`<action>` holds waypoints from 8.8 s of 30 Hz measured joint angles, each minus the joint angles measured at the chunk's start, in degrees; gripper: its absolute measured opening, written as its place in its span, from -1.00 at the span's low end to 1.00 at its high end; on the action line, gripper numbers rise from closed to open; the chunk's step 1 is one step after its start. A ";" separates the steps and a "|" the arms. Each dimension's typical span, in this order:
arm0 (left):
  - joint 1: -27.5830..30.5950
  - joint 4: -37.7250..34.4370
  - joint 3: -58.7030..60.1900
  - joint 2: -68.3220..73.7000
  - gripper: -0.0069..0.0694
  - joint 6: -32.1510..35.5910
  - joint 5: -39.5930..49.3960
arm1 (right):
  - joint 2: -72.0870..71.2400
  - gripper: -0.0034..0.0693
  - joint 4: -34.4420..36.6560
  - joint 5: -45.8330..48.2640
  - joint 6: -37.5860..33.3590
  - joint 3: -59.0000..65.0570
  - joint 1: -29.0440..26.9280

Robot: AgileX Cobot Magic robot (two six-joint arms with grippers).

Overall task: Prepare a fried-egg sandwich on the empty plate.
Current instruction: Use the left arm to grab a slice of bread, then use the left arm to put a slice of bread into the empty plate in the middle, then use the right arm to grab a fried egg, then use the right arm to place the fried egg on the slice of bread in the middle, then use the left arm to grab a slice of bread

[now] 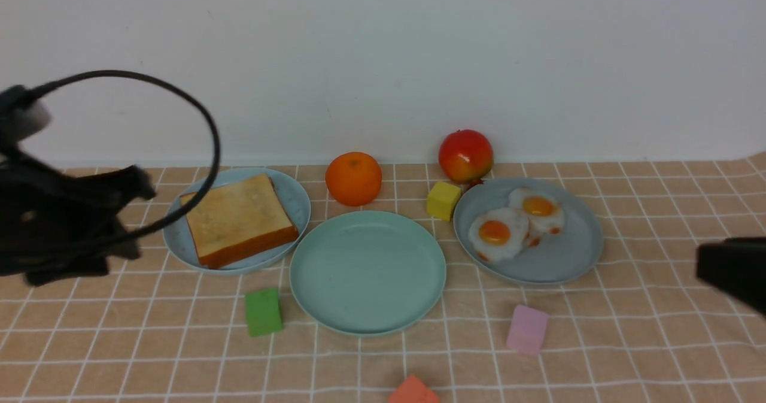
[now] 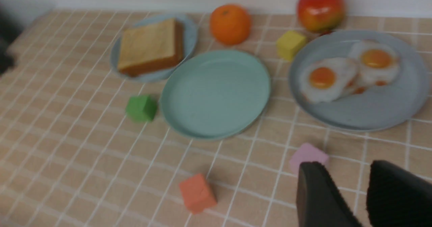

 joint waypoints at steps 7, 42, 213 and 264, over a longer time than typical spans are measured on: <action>5.36 -10.51 -11.13 16.85 -0.19 13.23 0.01 | 0.06 -0.24 2.13 1.21 -4.07 0.00 5.96; 10.30 -22.07 -25.77 40.39 -0.72 32.99 0.15 | 0.01 -0.24 5.52 2.35 -3.68 0.00 6.23; -7.32 -48.44 9.26 -15.92 -0.77 78.15 4.42 | 82.25 -0.82 30.79 2.47 -7.85 -46.86 2.84; 9.53 -39.86 -20.27 38.72 0.60 37.49 -10.06 | 21.13 -0.94 14.53 20.82 -33.94 -24.02 3.39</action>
